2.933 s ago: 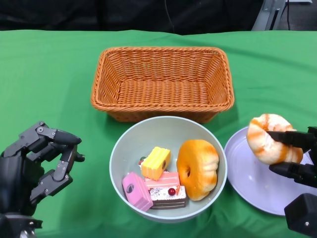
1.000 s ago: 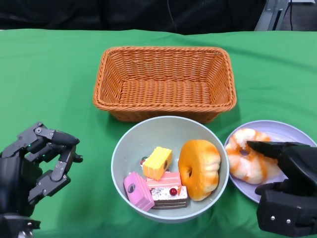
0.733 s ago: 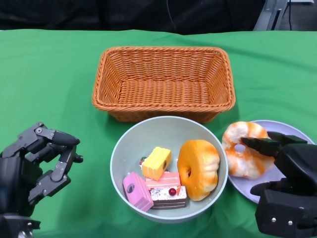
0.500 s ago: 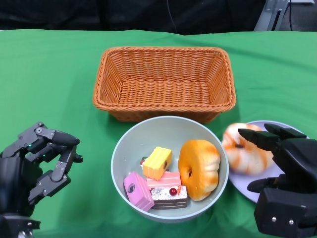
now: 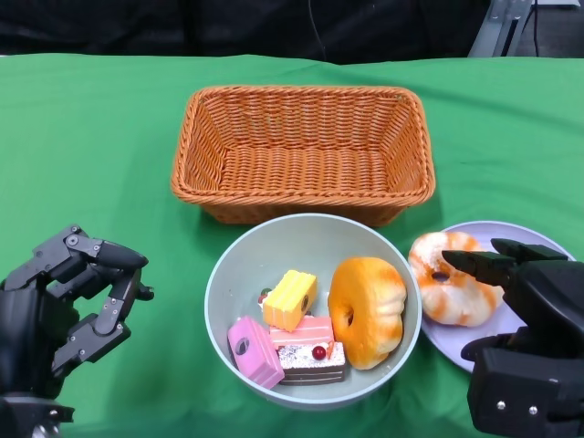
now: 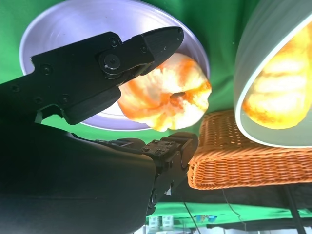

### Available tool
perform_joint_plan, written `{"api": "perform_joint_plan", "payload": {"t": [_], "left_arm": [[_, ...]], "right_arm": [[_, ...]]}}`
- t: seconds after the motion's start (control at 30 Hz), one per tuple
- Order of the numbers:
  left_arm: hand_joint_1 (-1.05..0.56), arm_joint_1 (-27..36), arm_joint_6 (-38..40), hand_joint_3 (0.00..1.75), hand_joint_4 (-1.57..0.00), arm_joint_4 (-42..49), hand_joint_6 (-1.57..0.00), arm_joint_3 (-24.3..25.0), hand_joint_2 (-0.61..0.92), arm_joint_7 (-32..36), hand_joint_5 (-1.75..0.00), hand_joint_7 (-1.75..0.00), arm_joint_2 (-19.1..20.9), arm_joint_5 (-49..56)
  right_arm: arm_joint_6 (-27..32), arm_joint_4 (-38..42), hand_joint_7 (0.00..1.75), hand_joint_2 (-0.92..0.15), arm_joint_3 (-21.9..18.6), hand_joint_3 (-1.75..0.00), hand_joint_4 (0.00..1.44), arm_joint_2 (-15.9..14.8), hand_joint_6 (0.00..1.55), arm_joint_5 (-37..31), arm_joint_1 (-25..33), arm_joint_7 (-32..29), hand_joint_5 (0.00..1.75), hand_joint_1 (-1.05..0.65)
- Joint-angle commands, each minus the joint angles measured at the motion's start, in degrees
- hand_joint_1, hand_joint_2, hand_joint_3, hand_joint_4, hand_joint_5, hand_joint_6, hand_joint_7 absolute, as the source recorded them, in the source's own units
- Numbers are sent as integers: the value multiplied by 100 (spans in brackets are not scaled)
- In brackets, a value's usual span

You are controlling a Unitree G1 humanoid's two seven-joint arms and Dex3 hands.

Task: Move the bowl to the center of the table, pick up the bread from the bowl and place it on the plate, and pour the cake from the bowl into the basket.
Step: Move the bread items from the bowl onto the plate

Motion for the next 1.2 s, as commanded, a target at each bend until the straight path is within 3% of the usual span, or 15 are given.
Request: {"api": "perform_joint_plan", "payload": {"t": [0.03, 0.23, 0.43, 0.63, 0.93, 1.2], "left_arm": [[-6, 35, 4, 73, -71, -23, -80, 47, 77, 0, -152, -110, 63, -58], [-6, -13, -16, 73, -70, 56, -80, 42, 76, 59, -153, -111, 52, 29], [-6, -50, 4, 74, -71, 123, -80, 37, 77, 72, -153, -112, 20, 33], [-5, -104, -106, 75, -72, 293, -81, 30, 76, 68, -152, -112, 9, 78], [-5, -86, -145, 74, -72, 336, -80, 18, 77, 39, -152, -112, 15, 94], [-6, -104, -286, 72, -73, 474, -81, 33, 77, 107, -151, -112, 39, 253]], "right_arm": [[-388, -137, 2, -86, -129, 0, 31, -97, 45, 50, 67, -281, 5, -56], [-1366, -561, 1, -90, -351, -1, 36, -219, 45, 334, 64, -483, 6, -64], [-1941, -1092, 2, -88, -419, 0, 39, -266, 48, 368, -22, -392, 7, -68], [-2393, -1077, 2, -86, -386, 0, 45, -260, 51, 191, -312, -400, 8, -67], [-2842, -413, 2, -81, -121, 0, 53, -164, 58, -202, -990, -518, 8, -62], [-3620, 1170, 1, -85, 341, -1, 54, -209, 60, -941, -2001, -1279, 5, -62]]}}
